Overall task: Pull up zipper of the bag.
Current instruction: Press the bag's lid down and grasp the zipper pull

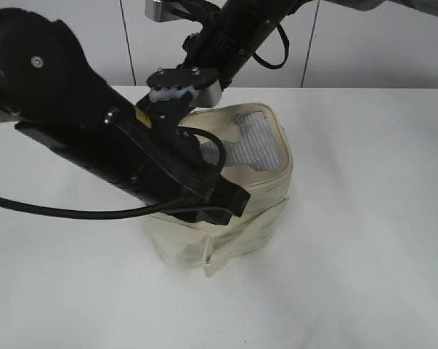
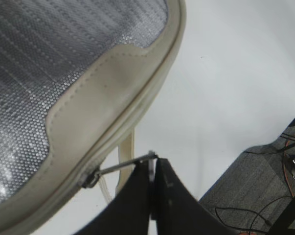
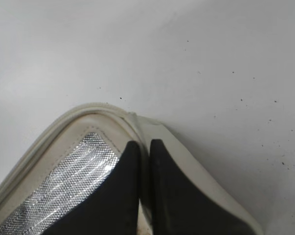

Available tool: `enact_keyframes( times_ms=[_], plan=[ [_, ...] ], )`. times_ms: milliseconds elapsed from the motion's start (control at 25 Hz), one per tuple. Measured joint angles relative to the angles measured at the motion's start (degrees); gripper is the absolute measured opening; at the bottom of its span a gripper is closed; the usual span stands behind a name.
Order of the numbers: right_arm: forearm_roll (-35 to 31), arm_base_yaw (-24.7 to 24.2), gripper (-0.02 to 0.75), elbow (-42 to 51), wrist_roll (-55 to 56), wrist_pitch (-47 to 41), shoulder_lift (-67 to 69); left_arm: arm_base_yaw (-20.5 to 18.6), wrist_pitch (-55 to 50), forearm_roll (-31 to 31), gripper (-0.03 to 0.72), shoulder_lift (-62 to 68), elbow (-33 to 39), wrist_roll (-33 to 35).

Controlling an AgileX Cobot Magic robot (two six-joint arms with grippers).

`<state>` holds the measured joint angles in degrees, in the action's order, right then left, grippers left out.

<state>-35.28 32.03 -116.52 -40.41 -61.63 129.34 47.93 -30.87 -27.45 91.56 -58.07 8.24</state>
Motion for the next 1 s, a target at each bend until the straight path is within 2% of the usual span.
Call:
enact_keyframes(
  times_ms=[280, 600, 800, 1000],
  plan=[
    [0.1, 0.0, 0.029, 0.0, 0.0, 0.4, 0.0, 0.6, 2.5, -0.6, -0.003, 0.8, -0.4, 0.7],
    [-0.1, 0.0, 0.029, 0.0, -0.1, -0.2, 0.0, 4.4, 8.0, -0.1, -0.003, 2.8, -1.1, 2.7],
    [-0.2, 0.2, 0.029, 0.0, 0.1, 0.3, 0.0, 5.0, 8.3, -0.2, -0.003, 4.8, -3.0, 3.3],
    [-0.2, 0.2, 0.029, 0.0, 0.2, 0.3, 0.0, 4.9, 5.2, 2.7, -0.003, 5.2, -4.5, 3.5]
  ],
)
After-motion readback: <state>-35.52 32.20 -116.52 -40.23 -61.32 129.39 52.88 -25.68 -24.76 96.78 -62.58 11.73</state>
